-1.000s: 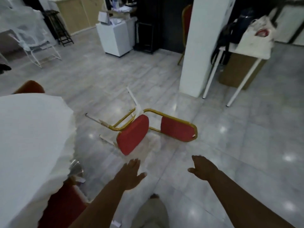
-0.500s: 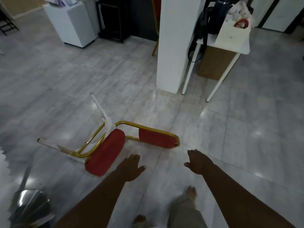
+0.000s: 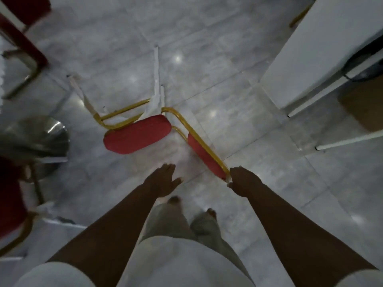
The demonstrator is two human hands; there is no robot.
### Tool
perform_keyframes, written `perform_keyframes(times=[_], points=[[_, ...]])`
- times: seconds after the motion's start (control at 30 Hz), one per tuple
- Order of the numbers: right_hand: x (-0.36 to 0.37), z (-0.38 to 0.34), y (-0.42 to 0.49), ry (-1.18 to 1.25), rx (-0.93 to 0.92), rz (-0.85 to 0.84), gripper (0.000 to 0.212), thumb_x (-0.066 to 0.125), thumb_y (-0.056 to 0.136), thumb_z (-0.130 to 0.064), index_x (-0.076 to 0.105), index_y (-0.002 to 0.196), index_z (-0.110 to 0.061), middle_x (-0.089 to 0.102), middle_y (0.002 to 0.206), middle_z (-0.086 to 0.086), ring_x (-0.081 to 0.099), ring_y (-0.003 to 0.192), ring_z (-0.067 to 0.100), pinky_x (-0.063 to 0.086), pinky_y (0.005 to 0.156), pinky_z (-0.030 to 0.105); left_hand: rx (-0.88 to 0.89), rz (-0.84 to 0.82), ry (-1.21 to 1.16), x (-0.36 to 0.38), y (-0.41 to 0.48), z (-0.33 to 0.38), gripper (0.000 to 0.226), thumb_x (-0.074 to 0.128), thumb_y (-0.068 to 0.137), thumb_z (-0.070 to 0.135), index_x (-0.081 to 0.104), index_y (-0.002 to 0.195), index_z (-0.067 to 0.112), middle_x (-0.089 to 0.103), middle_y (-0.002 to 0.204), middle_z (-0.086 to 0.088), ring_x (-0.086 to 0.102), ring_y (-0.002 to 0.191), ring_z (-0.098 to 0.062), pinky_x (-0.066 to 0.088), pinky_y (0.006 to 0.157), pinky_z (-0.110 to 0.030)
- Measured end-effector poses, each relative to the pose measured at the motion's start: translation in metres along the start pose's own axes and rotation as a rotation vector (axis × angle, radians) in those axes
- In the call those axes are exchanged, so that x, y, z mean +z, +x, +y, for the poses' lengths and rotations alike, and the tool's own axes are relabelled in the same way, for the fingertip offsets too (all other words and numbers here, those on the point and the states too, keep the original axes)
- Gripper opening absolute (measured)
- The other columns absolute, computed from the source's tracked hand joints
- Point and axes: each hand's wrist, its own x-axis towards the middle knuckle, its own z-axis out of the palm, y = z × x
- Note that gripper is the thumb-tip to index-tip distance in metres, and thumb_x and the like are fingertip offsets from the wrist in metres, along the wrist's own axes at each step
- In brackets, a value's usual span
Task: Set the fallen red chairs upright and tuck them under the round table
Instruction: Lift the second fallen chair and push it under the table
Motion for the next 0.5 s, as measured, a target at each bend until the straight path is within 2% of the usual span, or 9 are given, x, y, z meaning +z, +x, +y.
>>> perform_keyframes(times=[0.1, 0.2, 0.3, 0.43, 0.5], points=[[-0.018, 0.004, 0.045, -0.103, -0.116, -0.05, 0.04, 0.06, 0.083, -0.039, 0.052, 0.11, -0.011, 0.06, 0.11, 0.012, 0.059, 0.101, 0.029, 0.051, 0.083, 0.04, -0.081, 0.002, -0.102, 0.013, 0.019, -0.002, 0.074, 0.033, 0.096, 0.055, 0.011, 0.149, 0.008, 0.013, 0.159, -0.012, 0.007, 0.147, -0.023, 0.011, 0.118, -0.039], [-0.035, -0.002, 0.087, -0.243, -0.211, -0.095, 0.042, 0.055, 0.087, -0.034, 0.05, 0.119, -0.007, 0.058, 0.12, 0.014, 0.055, 0.112, 0.032, 0.049, 0.092, 0.043, -0.133, 0.014, -0.206, 0.021, 0.046, -0.003, 0.073, 0.034, 0.096, 0.053, 0.011, 0.149, 0.009, 0.012, 0.159, -0.012, 0.007, 0.147, -0.023, 0.011, 0.118, -0.039], [-0.048, -0.011, 0.13, -0.345, -0.255, -0.169, 0.048, 0.06, 0.087, -0.035, 0.047, 0.124, -0.008, 0.055, 0.127, 0.013, 0.053, 0.119, 0.029, 0.048, 0.096, 0.043, -0.184, 0.007, -0.327, 0.024, 0.076, -0.004, 0.069, 0.035, 0.098, 0.048, 0.013, 0.149, 0.008, 0.014, 0.159, -0.012, 0.009, 0.147, -0.024, 0.013, 0.119, -0.039], [-0.056, -0.018, 0.182, -0.472, -0.376, -0.197, 0.043, 0.063, 0.087, -0.031, 0.05, 0.123, -0.012, 0.059, 0.123, 0.009, 0.058, 0.113, 0.024, 0.053, 0.091, 0.039, -0.244, 0.055, -0.492, 0.029, 0.105, -0.001, 0.077, 0.031, 0.091, 0.057, 0.016, 0.148, 0.006, 0.018, 0.158, -0.015, 0.014, 0.146, -0.028, 0.018, 0.119, -0.042], [-0.056, -0.022, 0.206, -0.568, -0.459, -0.186, 0.039, 0.063, 0.087, -0.029, 0.051, 0.122, -0.013, 0.061, 0.119, 0.008, 0.06, 0.108, 0.022, 0.054, 0.086, 0.037, -0.273, 0.061, -0.512, 0.037, 0.115, 0.002, 0.074, 0.035, 0.095, 0.052, 0.017, 0.147, 0.003, 0.018, 0.157, -0.017, 0.013, 0.146, -0.03, 0.017, 0.119, -0.045]])
